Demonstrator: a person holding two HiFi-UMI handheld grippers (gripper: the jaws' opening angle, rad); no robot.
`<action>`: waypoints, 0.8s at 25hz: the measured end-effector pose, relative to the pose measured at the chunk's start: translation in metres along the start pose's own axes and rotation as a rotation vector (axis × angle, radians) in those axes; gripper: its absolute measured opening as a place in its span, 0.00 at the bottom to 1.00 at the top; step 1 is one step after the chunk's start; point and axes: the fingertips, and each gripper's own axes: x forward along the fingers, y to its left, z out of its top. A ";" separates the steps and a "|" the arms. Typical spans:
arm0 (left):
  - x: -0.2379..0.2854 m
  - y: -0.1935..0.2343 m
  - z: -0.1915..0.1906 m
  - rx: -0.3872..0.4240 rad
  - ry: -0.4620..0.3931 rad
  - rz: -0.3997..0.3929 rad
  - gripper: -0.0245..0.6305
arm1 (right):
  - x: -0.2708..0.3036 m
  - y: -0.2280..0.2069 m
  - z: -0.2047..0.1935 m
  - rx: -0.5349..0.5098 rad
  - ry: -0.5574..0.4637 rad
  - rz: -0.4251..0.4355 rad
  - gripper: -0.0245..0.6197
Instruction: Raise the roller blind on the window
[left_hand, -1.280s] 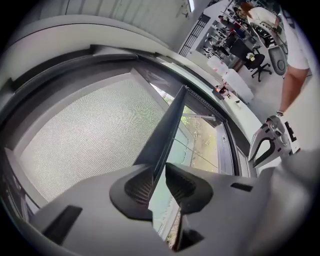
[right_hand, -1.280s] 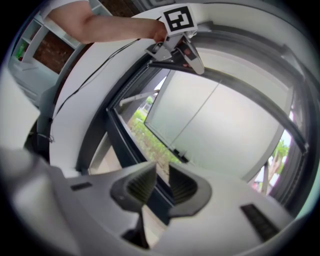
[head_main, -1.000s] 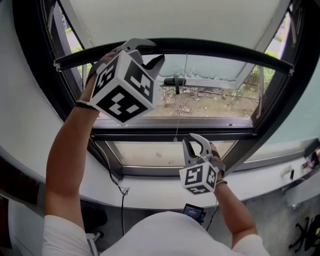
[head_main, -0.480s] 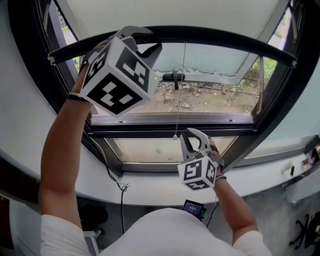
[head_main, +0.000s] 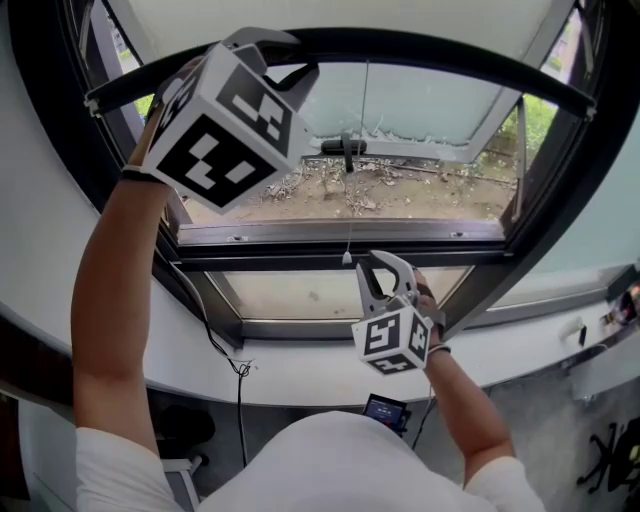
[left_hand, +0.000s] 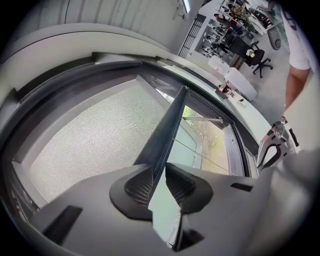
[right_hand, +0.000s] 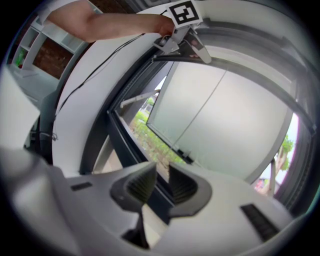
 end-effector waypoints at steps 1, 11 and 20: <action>-0.001 0.003 0.002 -0.001 -0.002 0.003 0.17 | 0.000 0.000 0.000 0.003 0.000 0.002 0.17; -0.004 0.028 0.018 0.017 -0.028 0.036 0.17 | 0.017 0.000 0.006 0.075 -0.004 0.046 0.17; -0.005 0.033 0.021 0.041 -0.020 0.034 0.17 | 0.042 0.004 0.000 0.147 0.046 0.112 0.21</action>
